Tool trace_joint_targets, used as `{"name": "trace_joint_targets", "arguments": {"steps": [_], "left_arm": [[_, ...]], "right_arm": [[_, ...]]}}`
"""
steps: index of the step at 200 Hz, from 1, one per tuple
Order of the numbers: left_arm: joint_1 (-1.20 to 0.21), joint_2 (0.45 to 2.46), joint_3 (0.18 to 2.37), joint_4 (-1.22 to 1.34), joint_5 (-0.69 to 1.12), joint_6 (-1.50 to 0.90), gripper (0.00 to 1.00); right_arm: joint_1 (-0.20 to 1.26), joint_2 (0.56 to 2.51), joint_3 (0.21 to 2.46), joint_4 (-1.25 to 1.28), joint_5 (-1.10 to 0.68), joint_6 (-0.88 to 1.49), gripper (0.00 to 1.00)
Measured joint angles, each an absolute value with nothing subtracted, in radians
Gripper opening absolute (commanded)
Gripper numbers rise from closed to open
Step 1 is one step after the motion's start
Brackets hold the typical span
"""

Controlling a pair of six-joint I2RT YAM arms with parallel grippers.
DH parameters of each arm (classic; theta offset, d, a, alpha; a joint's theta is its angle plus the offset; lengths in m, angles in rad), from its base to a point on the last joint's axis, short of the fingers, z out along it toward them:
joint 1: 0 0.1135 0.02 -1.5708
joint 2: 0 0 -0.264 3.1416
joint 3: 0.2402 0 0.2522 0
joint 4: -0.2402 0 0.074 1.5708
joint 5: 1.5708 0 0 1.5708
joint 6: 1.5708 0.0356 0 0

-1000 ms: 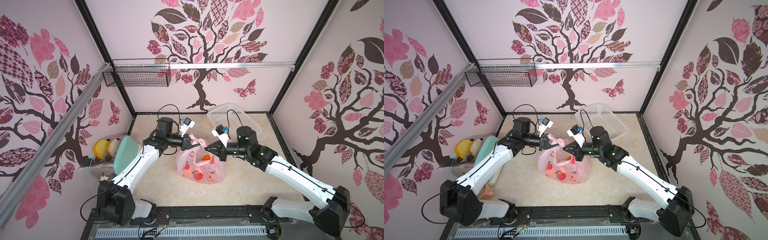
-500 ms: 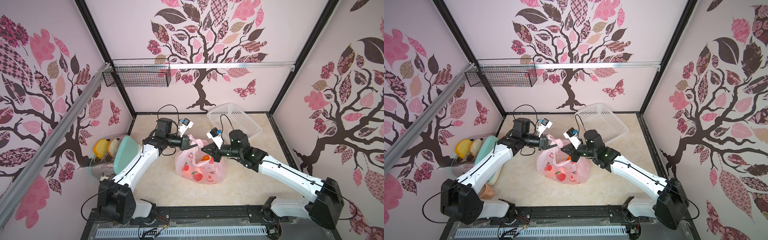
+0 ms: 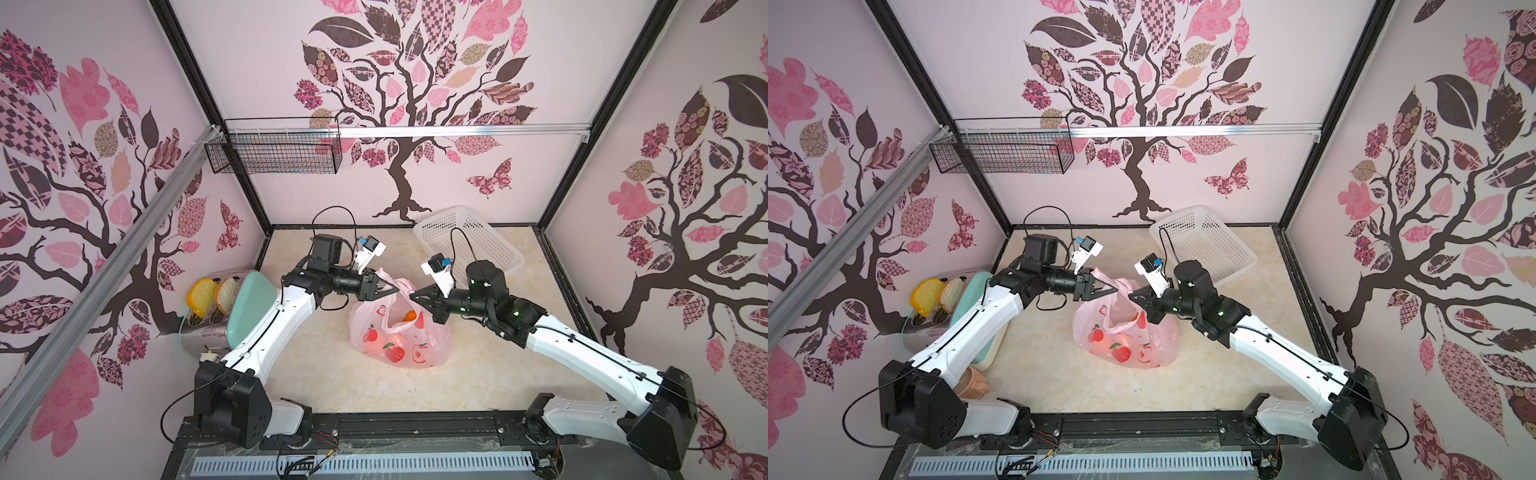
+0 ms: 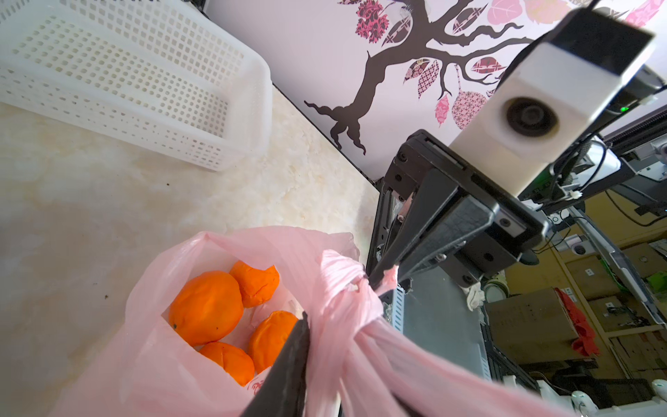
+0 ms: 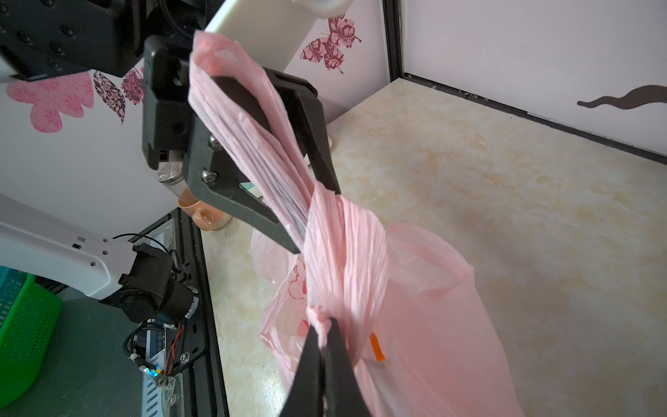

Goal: Place the oranges into plastic bags & tie knots
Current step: Tie the plastic bag at the center of the board.

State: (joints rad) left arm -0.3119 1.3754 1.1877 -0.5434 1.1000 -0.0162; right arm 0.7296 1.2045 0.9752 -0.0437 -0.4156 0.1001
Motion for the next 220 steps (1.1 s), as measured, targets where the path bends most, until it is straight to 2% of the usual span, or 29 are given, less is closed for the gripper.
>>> {"name": "trace_joint_targets", "arguments": {"steps": [19,41,83,104,135,190,220], "left_arm": [[-0.312,1.375,1.188,-0.541,1.101,-0.02,0.3],[-0.312,1.375,1.188,-0.534,1.101,-0.021,0.45],[-0.312,1.376,1.188,-0.524,1.11,-0.03,0.46],[-0.312,1.376,1.188,-0.519,1.108,-0.032,0.52],[-0.312,1.376,1.188,-0.514,1.103,-0.037,0.52],[-0.312,1.378,1.188,-0.53,1.105,-0.013,0.59],[-0.312,1.39,1.188,-0.559,1.111,0.02,0.66]], "right_arm": [[0.73,1.205,0.975,-0.048,-0.417,0.102,0.0],[0.73,1.205,0.975,-0.049,-0.427,0.105,0.0],[0.73,1.205,0.975,-0.049,-0.44,0.11,0.0],[0.73,1.205,0.976,-0.049,-0.448,0.113,0.0],[0.73,1.209,0.978,-0.047,-0.465,0.122,0.0],[0.73,1.215,0.98,-0.046,-0.463,0.136,0.0],[0.73,1.221,0.997,-0.042,-0.459,0.138,0.0]]}}
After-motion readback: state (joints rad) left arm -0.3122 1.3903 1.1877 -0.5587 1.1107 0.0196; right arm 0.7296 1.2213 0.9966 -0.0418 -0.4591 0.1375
